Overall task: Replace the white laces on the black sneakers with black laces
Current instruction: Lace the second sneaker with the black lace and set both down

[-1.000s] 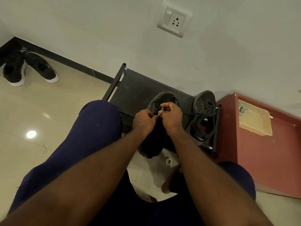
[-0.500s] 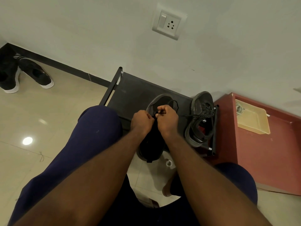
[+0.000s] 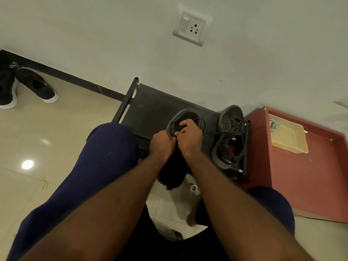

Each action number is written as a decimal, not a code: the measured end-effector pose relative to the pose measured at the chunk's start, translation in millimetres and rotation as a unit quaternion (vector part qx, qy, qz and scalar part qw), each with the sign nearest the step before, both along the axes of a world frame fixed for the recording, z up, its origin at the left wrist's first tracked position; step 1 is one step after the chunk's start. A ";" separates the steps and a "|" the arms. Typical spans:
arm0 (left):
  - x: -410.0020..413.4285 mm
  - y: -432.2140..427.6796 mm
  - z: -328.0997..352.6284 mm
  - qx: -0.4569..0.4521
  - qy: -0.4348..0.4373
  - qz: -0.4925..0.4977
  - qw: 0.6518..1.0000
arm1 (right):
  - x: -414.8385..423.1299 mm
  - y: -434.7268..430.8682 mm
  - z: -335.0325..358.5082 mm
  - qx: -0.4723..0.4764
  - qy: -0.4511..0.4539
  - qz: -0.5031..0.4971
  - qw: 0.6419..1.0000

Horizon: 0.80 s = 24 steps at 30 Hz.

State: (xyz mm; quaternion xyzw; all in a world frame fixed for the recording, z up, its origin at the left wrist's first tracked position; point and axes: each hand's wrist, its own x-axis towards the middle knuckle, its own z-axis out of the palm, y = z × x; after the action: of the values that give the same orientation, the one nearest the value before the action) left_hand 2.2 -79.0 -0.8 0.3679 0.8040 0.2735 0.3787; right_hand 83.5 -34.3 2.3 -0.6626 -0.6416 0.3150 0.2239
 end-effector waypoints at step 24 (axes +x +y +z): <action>-3.4 -5.7 -4.5 -0.008 -0.053 -0.011 0.999 | 16.2 7.3 5.2 -0.070 0.089 -0.014 0.993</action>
State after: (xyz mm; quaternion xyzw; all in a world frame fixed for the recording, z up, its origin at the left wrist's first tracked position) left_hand -1.2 -84.7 -5.3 0.3591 0.7808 0.2819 0.4264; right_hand 99.7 -27.0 7.5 -0.6549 -0.5857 0.4142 0.2376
